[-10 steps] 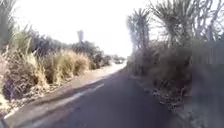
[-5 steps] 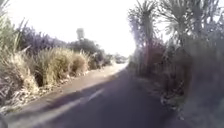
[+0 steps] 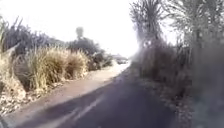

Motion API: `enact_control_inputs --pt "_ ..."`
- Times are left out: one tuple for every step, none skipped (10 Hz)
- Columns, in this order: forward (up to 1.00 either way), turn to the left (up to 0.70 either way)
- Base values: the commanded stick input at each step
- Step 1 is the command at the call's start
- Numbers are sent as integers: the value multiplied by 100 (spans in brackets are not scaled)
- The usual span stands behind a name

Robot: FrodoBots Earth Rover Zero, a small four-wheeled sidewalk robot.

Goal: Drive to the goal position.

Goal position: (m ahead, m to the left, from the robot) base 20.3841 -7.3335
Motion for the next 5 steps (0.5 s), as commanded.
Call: enact_control_inputs --pt "100 0" --pt "100 0" --pt "100 0" --pt "100 0" --pt "100 0"
